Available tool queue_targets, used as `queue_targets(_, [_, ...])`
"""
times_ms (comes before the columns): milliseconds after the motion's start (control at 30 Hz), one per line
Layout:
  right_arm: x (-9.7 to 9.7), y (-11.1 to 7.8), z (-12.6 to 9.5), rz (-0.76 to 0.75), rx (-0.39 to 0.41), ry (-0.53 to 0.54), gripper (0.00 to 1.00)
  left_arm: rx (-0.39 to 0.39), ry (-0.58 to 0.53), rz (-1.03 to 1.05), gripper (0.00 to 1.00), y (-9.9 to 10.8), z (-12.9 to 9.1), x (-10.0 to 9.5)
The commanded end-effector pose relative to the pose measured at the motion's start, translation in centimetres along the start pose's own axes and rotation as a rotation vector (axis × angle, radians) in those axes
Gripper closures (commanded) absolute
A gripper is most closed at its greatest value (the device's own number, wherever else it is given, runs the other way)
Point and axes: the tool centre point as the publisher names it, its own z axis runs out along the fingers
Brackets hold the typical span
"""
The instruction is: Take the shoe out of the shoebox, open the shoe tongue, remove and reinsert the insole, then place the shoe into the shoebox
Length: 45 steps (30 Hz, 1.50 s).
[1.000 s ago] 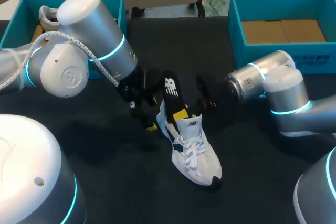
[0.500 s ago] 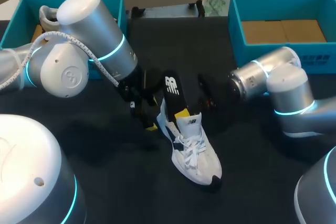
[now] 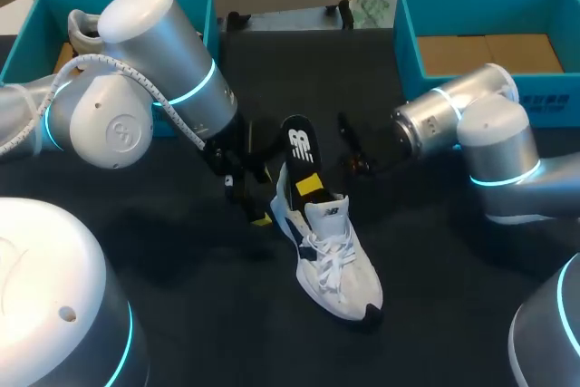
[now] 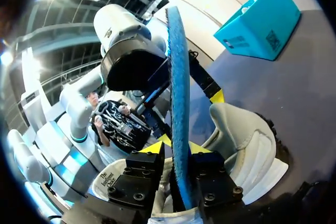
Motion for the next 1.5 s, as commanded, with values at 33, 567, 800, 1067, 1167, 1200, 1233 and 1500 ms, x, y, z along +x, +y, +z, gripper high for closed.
queue_targets(33, [-0.9,0.2,0.1,0.017,-0.005,0.002,1.0,-0.002,-0.001,0.0,0.0,0.0,0.1,0.0])
queue_targets(567, [-1.5,-3.6,0.6,0.116,-0.014,-0.017,1.0,-0.002,-0.001,0.0,0.0,0.0,0.1,0.0])
queue_targets(800, [-0.9,-3.8,0.9,0.116,-0.003,-0.03,1.0,-0.002,-0.001,0.0,0.0,0.0,0.1,0.0])
queue_targets(1067, [-0.2,-1.9,0.8,0.058,0.016,-0.048,0.58,-0.002,-0.001,0.0,0.0,0.0,0.1,0.0])
queue_targets(1167, [-0.2,-1.4,0.7,0.05,0.024,-0.05,0.65,-0.002,-0.001,0.0,0.0,0.0,0.1,0.0])
queue_targets(1200, [-0.3,-1.3,0.6,0.049,0.024,-0.051,0.65,-0.002,-0.001,0.0,0.0,0.0,0.1,0.0])
queue_targets(1233, [-0.3,-1.3,0.6,0.049,0.025,-0.051,0.65,-0.002,-0.001,0.0,0.0,0.0,0.1,0.0])
queue_targets(1500, [-1.4,-0.4,0.1,0.051,0.007,-0.04,1.0,-0.002,-0.001,0.0,0.0,0.0,0.1,0.0])
